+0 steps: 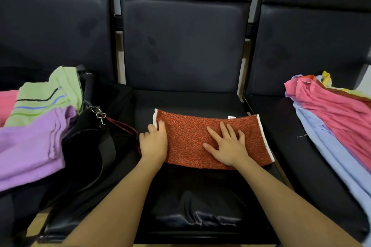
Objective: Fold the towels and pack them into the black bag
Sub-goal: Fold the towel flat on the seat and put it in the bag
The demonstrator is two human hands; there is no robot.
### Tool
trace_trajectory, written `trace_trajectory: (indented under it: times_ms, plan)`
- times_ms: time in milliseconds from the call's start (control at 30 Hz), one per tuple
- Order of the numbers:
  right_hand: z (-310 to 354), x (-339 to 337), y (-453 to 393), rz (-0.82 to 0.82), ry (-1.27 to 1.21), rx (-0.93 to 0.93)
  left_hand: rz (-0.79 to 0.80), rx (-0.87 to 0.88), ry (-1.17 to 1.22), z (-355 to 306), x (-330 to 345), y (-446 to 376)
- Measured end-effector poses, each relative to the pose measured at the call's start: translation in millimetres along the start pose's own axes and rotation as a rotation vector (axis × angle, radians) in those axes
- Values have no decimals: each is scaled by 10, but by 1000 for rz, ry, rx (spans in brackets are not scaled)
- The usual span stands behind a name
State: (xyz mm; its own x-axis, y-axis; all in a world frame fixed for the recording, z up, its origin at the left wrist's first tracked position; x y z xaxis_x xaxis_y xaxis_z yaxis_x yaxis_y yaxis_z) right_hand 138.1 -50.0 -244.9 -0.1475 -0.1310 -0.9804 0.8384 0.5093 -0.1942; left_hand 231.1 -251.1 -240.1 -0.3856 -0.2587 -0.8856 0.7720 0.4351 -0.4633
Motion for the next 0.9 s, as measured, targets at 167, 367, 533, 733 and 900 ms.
trace_trajectory:
  times_ms: [167, 367, 533, 733, 900]
  plan:
    - [245, 80, -8, 139, 63, -29, -98, 4, 89, 68, -360, -139]
    - [664, 126, -66, 169, -256, -7, -89, 12, 291, 118, -671, -215]
    - [476, -116, -49, -218, -457, 153, -56, 51, 475, -174, -805, -195]
    - [-22, -336, 256, -180, -305, 308, 24, 140, 791, -736, -708, -87]
    - [-131, -364, 389, -150, -357, 368, 509, 402, 700, -842, -421, 156]
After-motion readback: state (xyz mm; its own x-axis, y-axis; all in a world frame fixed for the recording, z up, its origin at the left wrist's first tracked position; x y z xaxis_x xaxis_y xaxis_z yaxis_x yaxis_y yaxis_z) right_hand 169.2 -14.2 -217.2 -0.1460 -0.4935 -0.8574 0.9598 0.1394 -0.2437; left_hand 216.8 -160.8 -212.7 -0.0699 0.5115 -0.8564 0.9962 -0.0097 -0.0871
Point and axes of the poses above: each hand's wrist, its own y-axis away from the middle knuckle, its own x-axis out of the palm, z = x × y, the point moved 1 cm from there along -y, towards the middle knuckle, and after that the axes turned 14 degrees about -z, right-handed, at the moved point
